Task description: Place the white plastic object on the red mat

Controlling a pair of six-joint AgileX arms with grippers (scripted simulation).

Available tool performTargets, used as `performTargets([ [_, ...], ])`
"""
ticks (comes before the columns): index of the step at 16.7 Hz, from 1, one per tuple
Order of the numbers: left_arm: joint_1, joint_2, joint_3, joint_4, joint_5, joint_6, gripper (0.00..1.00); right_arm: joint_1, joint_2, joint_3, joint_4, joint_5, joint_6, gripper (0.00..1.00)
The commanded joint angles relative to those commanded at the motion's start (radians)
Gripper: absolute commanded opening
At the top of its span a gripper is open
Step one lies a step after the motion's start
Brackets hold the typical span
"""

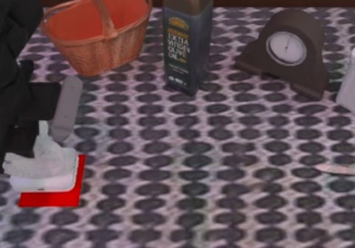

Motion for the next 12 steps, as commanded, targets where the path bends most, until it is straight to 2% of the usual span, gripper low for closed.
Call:
performTargets([
  [2, 0.0, 0.0, 0.0, 0.0, 0.0, 0.0, 0.0, 0.0, 0.0, 0.0, 0.0, 0.0, 0.0, 1.0],
  [12, 0.0, 0.0, 0.0, 0.0, 0.0, 0.0, 0.75, 0.0, 0.0, 0.0, 0.0, 0.0, 0.0, 1.0],
])
